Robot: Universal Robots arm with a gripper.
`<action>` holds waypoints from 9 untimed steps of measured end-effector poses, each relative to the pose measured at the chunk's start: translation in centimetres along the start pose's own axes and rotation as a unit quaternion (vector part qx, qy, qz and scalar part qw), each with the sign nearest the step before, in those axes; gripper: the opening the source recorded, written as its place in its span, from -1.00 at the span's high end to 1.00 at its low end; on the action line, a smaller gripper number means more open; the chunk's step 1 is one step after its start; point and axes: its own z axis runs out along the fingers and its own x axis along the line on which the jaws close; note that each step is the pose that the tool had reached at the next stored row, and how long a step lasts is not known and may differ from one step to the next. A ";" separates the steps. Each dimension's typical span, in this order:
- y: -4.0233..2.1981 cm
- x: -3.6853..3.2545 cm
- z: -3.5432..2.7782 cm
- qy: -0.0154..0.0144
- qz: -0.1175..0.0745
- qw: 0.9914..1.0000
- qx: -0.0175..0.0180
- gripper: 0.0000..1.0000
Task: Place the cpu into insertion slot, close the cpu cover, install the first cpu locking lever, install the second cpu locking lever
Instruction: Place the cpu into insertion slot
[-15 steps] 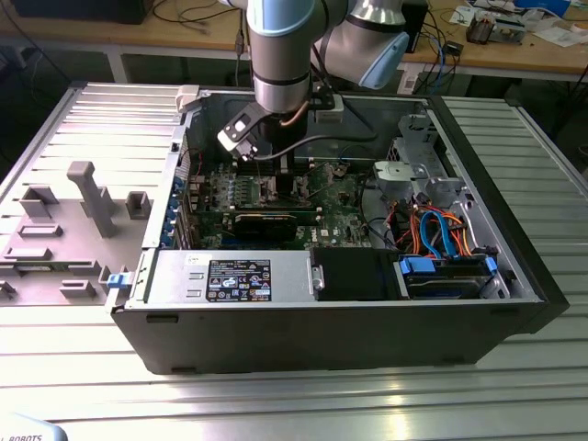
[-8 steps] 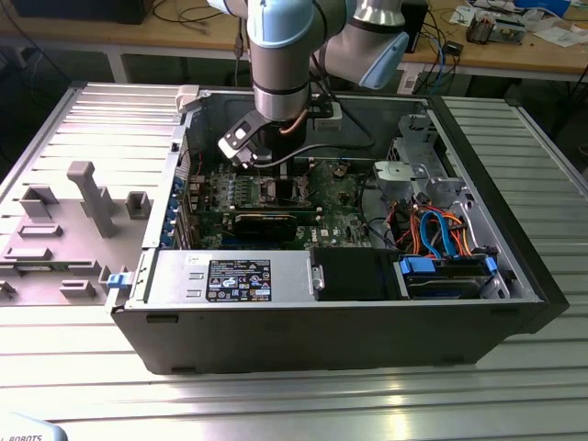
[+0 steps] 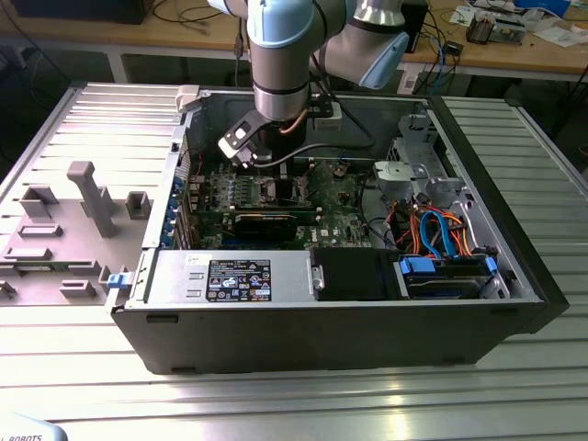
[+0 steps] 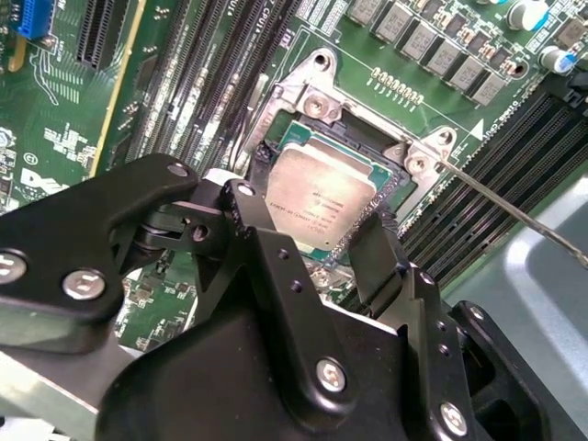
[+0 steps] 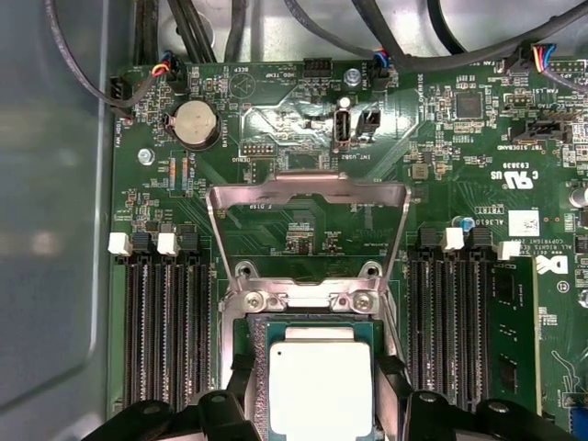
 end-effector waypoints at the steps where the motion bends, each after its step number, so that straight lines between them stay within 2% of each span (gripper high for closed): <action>1: 0.00 0.07 0.01 0.000 0.000 1.000 0.000 -0.23; 9: -0.01 0.54 0.18 0.001 0.000 1.000 0.000 -0.23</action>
